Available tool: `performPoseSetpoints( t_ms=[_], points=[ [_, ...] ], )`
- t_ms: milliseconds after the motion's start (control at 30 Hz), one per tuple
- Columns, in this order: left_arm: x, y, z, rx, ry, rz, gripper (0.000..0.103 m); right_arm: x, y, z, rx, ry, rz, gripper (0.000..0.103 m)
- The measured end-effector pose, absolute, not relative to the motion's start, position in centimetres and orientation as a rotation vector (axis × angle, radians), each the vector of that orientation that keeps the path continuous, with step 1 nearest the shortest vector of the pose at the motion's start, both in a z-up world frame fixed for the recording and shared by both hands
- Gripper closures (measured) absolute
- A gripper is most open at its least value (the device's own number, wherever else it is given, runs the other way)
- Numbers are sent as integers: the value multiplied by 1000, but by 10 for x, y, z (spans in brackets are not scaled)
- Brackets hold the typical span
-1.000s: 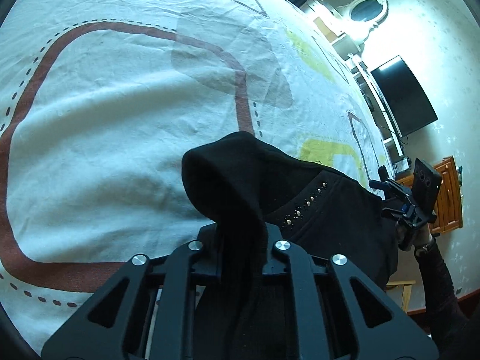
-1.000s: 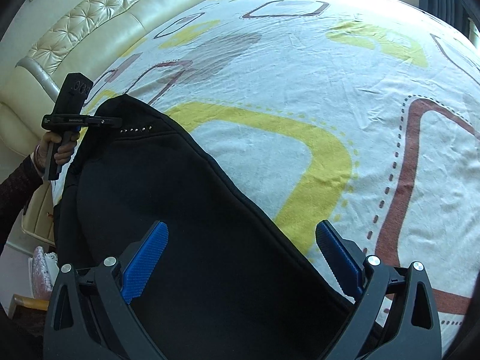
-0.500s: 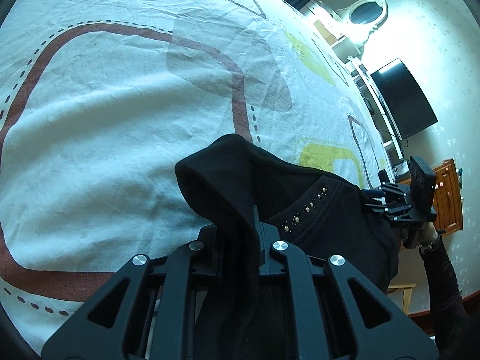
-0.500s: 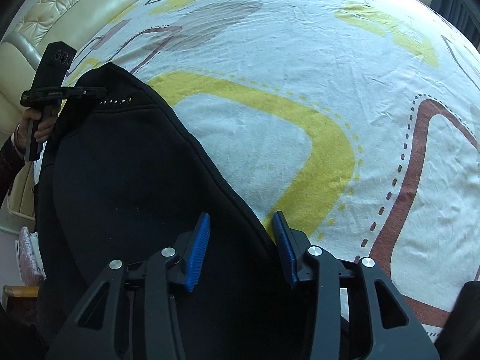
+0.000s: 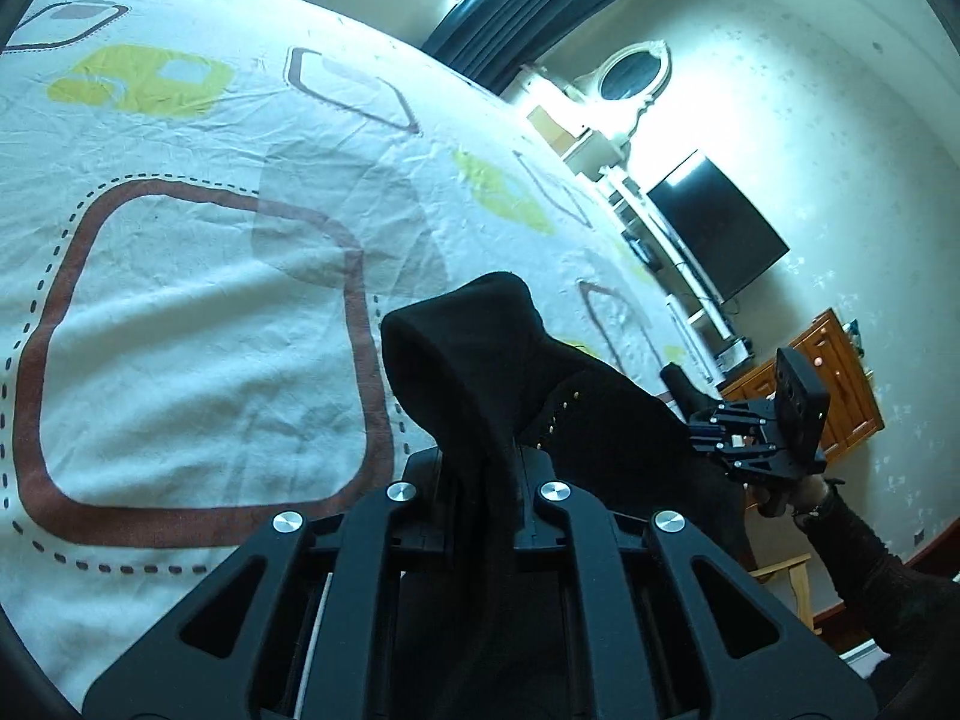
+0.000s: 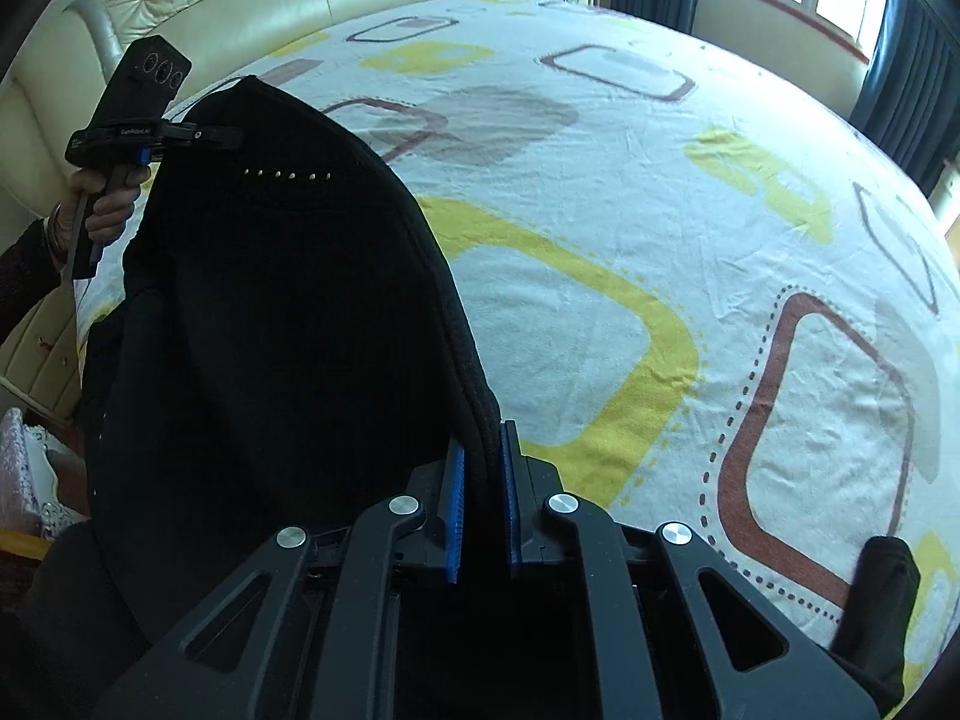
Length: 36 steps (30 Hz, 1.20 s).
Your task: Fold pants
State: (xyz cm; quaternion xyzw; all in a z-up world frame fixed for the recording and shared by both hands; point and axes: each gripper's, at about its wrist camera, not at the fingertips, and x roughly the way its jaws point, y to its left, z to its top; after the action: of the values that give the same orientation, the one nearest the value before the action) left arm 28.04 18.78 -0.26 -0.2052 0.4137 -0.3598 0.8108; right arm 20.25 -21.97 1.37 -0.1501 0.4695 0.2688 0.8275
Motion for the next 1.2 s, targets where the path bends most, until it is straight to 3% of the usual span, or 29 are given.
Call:
performPoseSetpoints(
  t_ms=[167, 300, 367, 400, 433, 567, 733, 900, 1000, 1200],
  points=[
    [218, 211, 12, -507, 797, -822, 94, 108, -202, 33, -426, 871, 569, 92],
    [164, 216, -3, -478, 830, -809, 92, 44, -188, 6, -496, 883, 580, 92],
    [143, 219, -19, -479, 859, -785, 88, 21, -181, -18, -489, 928, 599, 92],
    [135, 222, -27, -494, 875, -768, 79, 15, -179, -30, -491, 947, 606, 92],
    [127, 227, -34, -513, 880, -753, 71, 7, -176, -42, -499, 966, 612, 88],
    [102, 243, -54, -593, 894, -707, 68, -6, -176, -48, -474, 950, 580, 82],
    [75, 254, -72, -716, 917, -680, 68, -6, -186, -45, -362, 1001, 618, 41],
    [55, 251, -67, -598, 926, -615, 68, -11, -198, -25, -295, 1006, 640, 41],
    [42, 258, -66, -490, 962, -544, 36, -1, -239, -4, -103, 998, 611, 30],
    [51, 298, -57, -661, 906, -456, 33, 30, -306, 3, 136, 1006, 492, 30]
  ],
)
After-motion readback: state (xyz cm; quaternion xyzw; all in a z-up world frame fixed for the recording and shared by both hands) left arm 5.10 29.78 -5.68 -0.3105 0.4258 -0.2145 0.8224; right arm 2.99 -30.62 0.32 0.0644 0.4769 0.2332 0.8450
